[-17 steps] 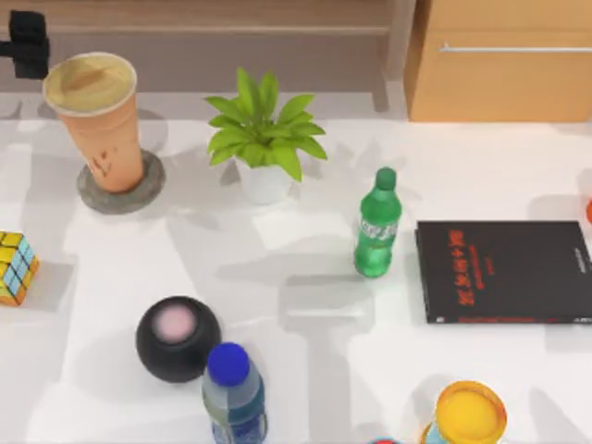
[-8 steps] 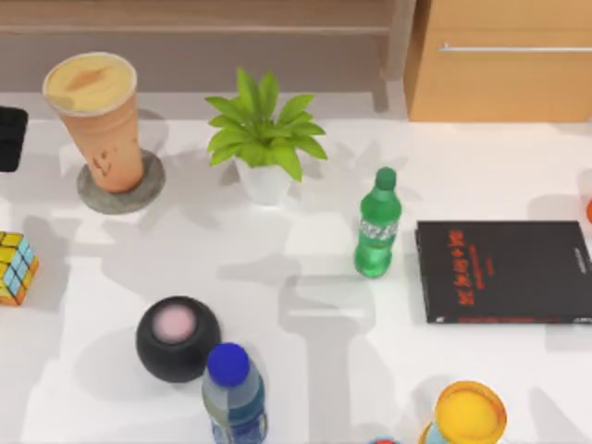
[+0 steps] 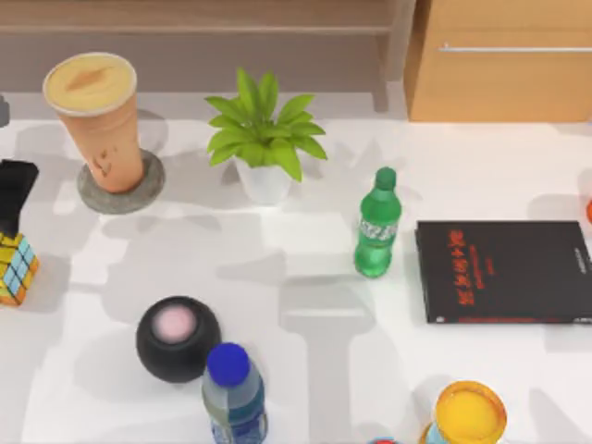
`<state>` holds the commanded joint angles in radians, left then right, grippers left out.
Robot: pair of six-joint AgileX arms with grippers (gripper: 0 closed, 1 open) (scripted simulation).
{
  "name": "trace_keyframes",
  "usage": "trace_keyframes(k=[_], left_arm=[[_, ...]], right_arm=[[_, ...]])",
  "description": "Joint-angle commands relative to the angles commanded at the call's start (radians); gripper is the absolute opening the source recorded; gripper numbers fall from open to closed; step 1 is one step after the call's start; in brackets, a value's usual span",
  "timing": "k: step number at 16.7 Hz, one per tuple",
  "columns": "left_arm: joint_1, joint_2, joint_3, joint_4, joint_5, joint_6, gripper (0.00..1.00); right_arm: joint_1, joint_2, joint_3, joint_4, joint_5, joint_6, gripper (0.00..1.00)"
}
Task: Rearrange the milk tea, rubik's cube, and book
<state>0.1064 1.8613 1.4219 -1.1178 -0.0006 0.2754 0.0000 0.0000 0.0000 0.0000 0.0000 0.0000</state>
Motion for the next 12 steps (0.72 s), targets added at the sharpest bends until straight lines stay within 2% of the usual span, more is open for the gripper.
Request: trace_keyframes(k=[7,12], left_arm=[[0.002,0.0,-0.003,-0.01,0.001,0.001,1.0],[0.0,0.046,-0.101,0.142,0.002,0.003,1.0]], right_arm=[[0.0,0.0,0.0,0.0,0.0,0.0,1.0],[0.0,0.0,0.0,0.0,0.0,0.0,1.0]])
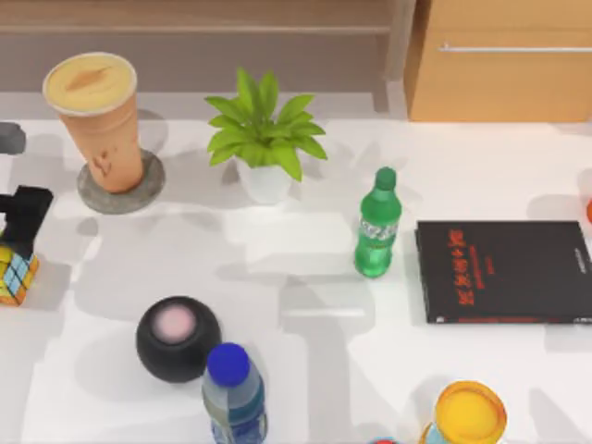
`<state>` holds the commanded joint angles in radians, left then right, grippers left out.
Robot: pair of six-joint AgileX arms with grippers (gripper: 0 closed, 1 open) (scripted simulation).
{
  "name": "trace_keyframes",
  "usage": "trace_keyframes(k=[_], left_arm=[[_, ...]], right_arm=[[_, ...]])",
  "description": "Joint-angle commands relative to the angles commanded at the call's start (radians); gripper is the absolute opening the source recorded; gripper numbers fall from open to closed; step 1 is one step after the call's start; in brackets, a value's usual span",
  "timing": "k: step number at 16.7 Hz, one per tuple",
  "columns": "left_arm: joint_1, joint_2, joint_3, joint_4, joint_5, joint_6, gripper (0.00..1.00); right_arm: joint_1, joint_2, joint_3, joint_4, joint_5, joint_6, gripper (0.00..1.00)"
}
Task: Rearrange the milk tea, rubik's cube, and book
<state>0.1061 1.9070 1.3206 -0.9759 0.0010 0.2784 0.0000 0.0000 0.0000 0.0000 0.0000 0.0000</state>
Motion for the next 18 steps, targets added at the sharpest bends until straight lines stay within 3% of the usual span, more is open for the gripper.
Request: trace_keyframes(k=[7,18], left_arm=[[0.0,0.026,-0.05,0.068,0.0,0.0,1.0],[0.0,0.026,-0.05,0.068,0.0,0.0,0.17]], right_arm=[[0.0,0.0,0.0,0.0,0.0,0.0,1.0],[0.0,0.0,0.0,0.0,0.0,0.0,1.0]])
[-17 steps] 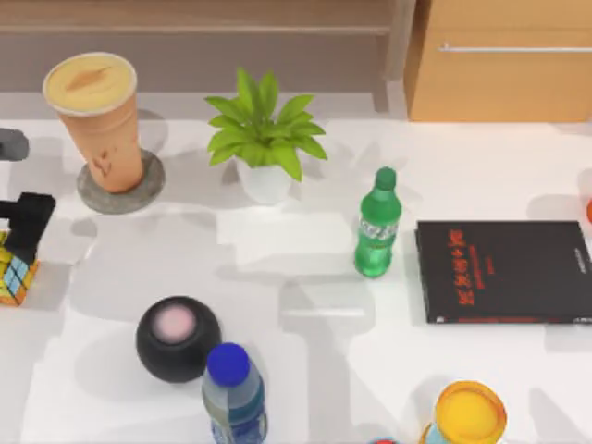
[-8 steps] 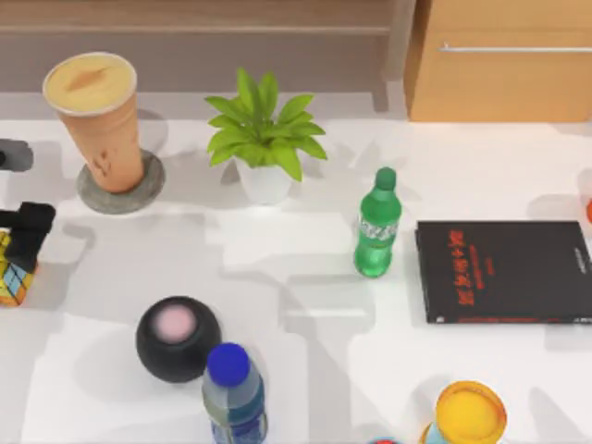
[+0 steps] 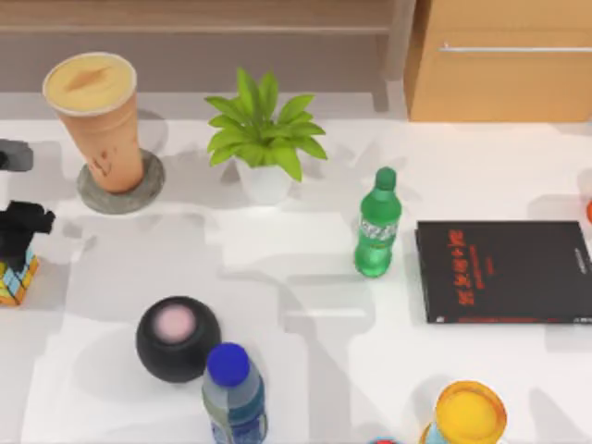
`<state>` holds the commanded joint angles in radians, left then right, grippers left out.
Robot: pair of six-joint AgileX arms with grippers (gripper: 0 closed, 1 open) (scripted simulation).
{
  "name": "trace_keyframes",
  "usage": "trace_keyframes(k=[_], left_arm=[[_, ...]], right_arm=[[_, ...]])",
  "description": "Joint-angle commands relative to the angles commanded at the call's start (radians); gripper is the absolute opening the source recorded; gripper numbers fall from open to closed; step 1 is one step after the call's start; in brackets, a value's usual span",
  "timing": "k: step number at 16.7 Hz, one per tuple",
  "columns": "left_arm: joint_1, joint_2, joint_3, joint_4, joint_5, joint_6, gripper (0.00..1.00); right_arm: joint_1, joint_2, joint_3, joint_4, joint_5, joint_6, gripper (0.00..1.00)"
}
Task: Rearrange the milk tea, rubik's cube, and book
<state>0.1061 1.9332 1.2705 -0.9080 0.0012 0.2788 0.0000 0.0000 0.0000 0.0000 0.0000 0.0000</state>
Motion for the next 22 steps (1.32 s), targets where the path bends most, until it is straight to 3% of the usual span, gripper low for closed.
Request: trace_keyframes(k=[2,3,22], left_arm=[[0.0,0.0,0.0,0.0,0.0,0.0,0.02],[0.0,0.0,0.0,0.0,0.0,0.0,0.0],[0.0,-0.038,0.068,-0.11,0.0,0.001,0.0]], right_arm=[[0.0,0.0,0.0,0.0,0.0,0.0,1.0],[0.0,0.0,0.0,0.0,0.0,0.0,1.0],[0.0,0.0,0.0,0.0,0.0,0.0,1.0]])
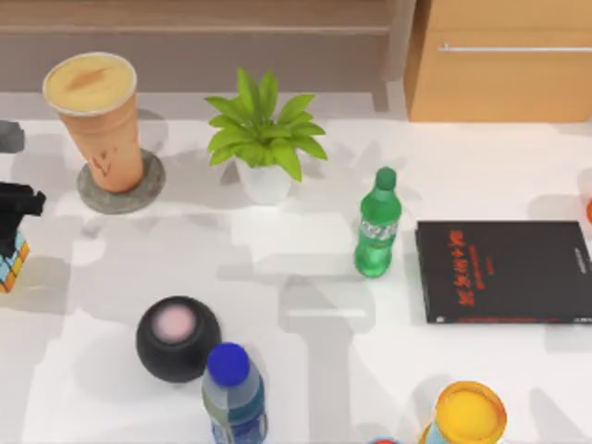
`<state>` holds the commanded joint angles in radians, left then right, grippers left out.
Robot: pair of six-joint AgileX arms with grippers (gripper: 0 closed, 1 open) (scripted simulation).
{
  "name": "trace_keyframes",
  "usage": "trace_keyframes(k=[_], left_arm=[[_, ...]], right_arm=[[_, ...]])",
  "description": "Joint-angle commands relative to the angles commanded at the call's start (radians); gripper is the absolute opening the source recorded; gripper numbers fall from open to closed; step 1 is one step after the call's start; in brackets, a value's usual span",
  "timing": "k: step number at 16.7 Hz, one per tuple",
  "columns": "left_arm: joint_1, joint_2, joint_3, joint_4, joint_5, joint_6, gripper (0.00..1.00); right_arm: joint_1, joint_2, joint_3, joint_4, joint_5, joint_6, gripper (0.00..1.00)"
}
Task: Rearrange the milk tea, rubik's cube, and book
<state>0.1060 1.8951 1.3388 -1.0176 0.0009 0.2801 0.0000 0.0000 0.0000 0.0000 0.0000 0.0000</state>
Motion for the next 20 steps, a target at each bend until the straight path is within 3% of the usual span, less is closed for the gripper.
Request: trace_keyframes(k=[5,8,14,20], left_arm=[[-0.011,-0.095,0.05,0.036,0.015,-0.006,0.0],[-0.024,-0.207,0.104,0.137,0.03,-0.029,0.0],[-0.064,-0.369,0.137,0.588,0.046,-0.125,0.0],[-0.103,-0.401,0.081,1.034,0.034,-0.234,0.0]], right_arm=[[0.0,0.0,0.0,0.0,0.0,0.0,1.0],[0.0,0.0,0.0,0.0,0.0,0.0,1.0],[0.0,0.0,0.0,0.0,0.0,0.0,1.0],[0.0,0.0,0.0,0.0,0.0,0.0,1.0]])
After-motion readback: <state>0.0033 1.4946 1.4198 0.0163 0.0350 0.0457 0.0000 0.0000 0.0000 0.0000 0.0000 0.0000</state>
